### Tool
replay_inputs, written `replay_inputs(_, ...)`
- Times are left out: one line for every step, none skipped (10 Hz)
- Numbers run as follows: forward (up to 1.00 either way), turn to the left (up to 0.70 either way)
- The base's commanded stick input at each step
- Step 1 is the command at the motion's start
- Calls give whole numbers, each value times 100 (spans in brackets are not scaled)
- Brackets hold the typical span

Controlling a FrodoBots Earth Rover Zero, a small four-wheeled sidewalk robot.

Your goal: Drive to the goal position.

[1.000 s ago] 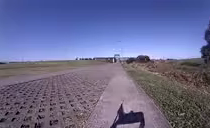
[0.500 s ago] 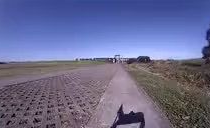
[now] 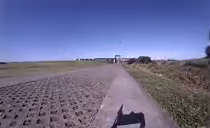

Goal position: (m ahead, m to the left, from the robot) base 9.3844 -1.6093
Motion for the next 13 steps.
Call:
replay_inputs(70,-33)
replay_inputs(70,-17)
replay_inputs(70,0)
replay_inputs(70,0)
replay_inputs(70,0)
replay_inputs(70,-13)
replay_inputs(70,-29)
replay_inputs(70,-35)
replay_inputs(70,-35)
replay_inputs(70,-27)
replay_inputs(70,-11)
replay_inputs(70,-26)
replay_inputs(70,-31)
